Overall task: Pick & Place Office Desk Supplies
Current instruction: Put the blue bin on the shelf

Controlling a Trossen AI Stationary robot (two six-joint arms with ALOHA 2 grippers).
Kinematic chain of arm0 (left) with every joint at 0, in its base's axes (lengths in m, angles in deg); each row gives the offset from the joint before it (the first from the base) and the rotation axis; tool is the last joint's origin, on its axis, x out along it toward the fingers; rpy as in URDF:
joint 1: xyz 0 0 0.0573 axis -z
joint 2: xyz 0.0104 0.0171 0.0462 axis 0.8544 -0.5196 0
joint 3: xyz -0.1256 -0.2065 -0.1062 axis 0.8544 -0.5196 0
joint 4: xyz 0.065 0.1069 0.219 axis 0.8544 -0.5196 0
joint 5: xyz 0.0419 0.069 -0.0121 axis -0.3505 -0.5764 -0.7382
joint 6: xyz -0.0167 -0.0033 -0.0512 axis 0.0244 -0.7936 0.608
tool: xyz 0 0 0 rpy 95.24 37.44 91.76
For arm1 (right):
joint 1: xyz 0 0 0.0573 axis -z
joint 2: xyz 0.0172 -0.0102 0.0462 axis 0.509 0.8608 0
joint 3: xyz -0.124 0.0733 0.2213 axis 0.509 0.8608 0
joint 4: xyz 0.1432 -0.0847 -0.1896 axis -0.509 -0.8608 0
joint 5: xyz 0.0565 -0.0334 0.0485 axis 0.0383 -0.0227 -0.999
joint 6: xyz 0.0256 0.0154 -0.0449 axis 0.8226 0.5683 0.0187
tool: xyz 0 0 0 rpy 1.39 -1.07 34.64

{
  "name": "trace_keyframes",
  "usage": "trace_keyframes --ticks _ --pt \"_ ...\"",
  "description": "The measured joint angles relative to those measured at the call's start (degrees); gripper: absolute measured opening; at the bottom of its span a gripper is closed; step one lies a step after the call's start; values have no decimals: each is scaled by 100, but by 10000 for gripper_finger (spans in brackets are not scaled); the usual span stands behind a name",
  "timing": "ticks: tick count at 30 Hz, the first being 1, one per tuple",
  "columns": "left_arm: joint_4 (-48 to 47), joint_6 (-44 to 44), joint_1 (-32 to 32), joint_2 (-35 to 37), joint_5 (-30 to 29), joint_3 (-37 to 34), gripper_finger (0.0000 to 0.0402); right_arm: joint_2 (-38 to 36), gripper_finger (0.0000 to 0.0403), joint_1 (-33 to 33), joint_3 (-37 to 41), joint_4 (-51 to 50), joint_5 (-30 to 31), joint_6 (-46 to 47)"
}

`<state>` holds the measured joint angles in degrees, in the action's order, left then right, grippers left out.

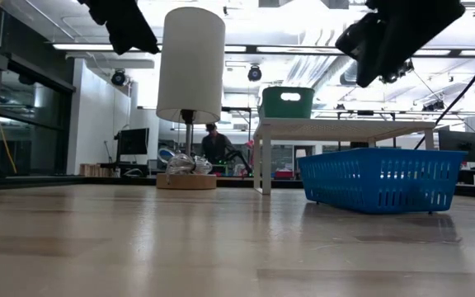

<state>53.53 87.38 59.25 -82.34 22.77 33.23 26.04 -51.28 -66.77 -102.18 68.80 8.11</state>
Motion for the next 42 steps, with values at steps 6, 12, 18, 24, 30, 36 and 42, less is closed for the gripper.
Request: trace_keyframes --ticks 6,12,18,24,30,36,42 --pt "-2 0 0 0 0 2 95 0 131 0 2 6 238 87" --pt "-4 0 0 0 0 2 95 0 131 -142 2 -37 231 2" --pt "-6 0 0 0 2 2 95 20 131 -449 2 -44 558 43" --pt "-6 0 0 0 2 2 95 340 131 -597 4 -11 667 63" --pt "-9 0 0 0 2 2 95 658 131 -568 4 12 657 163" --pt "-8 0 -1 0 2 2 95 835 131 -534 43 51 519 429" --pt "-9 0 0 -2 3 4 95 997 131 -512 152 80 399 612"
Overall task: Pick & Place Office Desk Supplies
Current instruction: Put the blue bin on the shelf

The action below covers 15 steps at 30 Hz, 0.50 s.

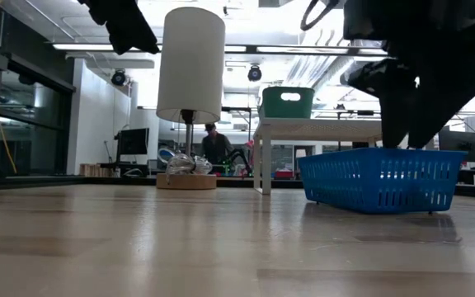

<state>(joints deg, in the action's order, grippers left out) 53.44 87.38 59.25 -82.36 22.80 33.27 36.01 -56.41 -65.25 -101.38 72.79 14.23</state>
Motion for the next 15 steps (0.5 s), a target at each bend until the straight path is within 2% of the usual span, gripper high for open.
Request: trace_keyframes --ticks 15 --pt "0 0 -2 0 -1 2 95 21 130 5 448 425 -8 234"
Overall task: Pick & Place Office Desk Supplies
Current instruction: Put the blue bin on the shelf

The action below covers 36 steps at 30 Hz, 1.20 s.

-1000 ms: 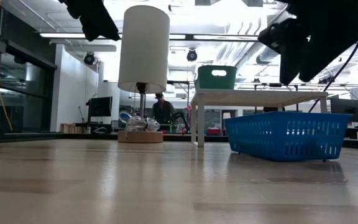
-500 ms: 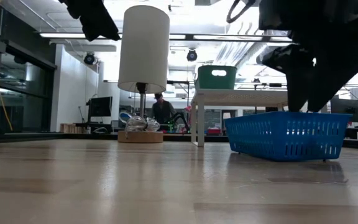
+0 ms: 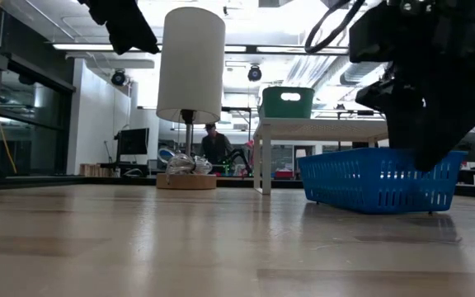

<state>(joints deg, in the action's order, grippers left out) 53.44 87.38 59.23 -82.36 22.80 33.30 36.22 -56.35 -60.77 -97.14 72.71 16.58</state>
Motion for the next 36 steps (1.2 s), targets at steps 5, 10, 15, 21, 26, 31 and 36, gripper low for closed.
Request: trace_keyframes --ticks 5,10,15,21,26,31,36 --pt "1 0 2 0 0 0 95 0 131 0 69 55 -14 52" --pt "0 0 2 0 0 0 95 0 131 0 257 258 -20 52" --pt "0 0 2 0 0 0 95 0 131 0 357 407 -35 52" --pt "0 0 1 0 0 0 95 0 131 0 357 403 5 50" --pt "0 -2 2 0 0 0 95 0 131 0 357 402 6 50" --pt "2 -1 1 0 0 0 95 117 131 27 355 406 4 29" --pt "0 -2 0 0 0 0 95 239 131 83 355 481 -189 26"
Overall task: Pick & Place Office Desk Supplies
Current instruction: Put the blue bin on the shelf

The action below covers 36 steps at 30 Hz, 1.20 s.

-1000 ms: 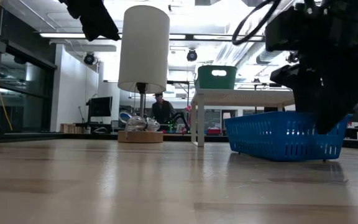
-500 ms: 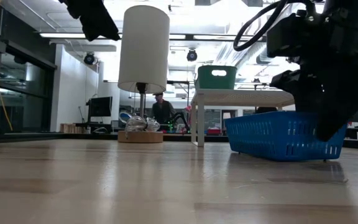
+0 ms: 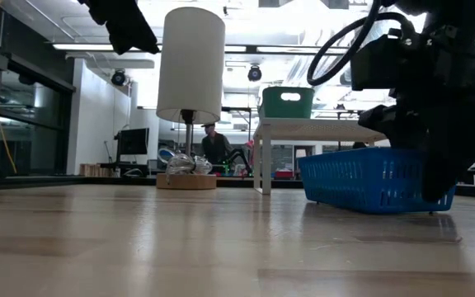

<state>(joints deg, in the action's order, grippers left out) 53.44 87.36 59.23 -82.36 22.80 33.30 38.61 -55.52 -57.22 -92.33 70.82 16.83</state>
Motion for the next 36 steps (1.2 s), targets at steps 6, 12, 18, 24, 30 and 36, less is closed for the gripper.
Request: trace_keyframes --ticks 6,12,18,24,30,36 --pt "2 2 2 0 0 0 95 1 124 35 0 -17 -19 -84" --pt "2 2 0 0 0 0 95 1 76 37 0 -36 -13 -107" --pt "2 0 2 0 0 0 95 1 26 35 0 -43 4 -131" --pt "2 0 2 0 0 0 95 1 5 35 -2 -43 50 -182" --pt "2 0 2 0 0 0 95 -83 3 35 -54 -128 31 -238" --pt "2 2 2 0 0 0 95 -197 3 35 -636 -1025 -10 -267"
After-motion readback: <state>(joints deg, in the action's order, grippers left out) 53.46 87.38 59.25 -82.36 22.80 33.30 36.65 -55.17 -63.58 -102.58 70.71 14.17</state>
